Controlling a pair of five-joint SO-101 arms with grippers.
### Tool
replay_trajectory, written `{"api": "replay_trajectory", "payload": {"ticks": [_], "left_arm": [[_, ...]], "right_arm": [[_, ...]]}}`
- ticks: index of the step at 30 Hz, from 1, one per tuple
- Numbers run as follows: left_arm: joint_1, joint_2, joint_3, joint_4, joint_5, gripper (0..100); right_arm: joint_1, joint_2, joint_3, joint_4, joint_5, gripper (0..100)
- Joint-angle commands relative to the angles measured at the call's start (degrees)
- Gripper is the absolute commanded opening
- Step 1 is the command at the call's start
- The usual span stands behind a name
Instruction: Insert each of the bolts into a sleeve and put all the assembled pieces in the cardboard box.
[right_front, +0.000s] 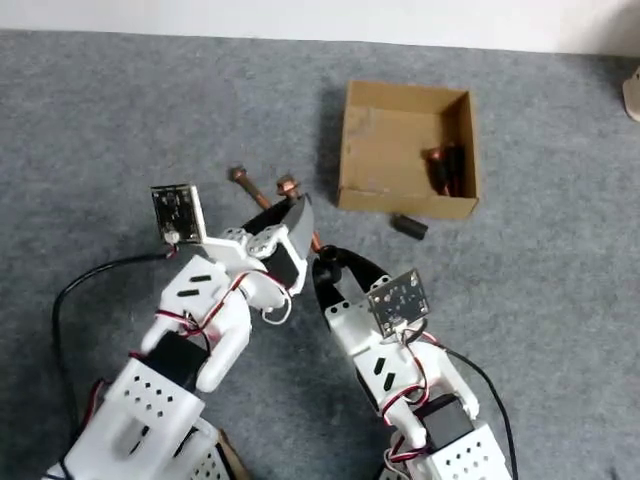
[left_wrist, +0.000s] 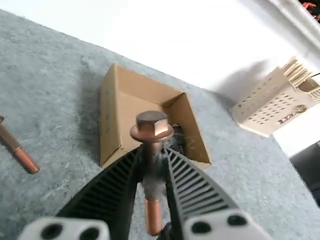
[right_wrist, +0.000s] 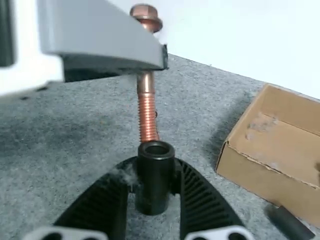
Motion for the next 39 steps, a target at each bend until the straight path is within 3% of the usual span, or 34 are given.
{"api": "replay_trajectory", "payload": {"ticks": [1,17,21,24,30,39], "left_arm": [[2.24,-2.15,-1.27,-1.76,0.7,1],[6.02,-14.29,-0.48,1.67,0.53,1],[6.2,-14.37,-0.4,4.22,-5.54,1],[6.11,-14.29,-0.13,6.07,-6.15,1],[6.2,-14.29,5.85,1.49,-12.92,1],[5.85,-14.73,7.52,-5.8,-13.45,1]], "right_arm": [[-0.4,-0.4,6.73,-0.13,0.62,0.4],[-0.57,-0.4,6.37,-0.13,0.62,0.4],[-0.48,-0.4,6.37,-0.13,0.62,0.4],[-0.48,-0.4,6.37,-0.13,0.62,0.4],[-0.66,-0.4,6.37,-0.13,0.62,0.4],[-0.66,-0.4,6.37,-0.13,0.62,0.4]]}}
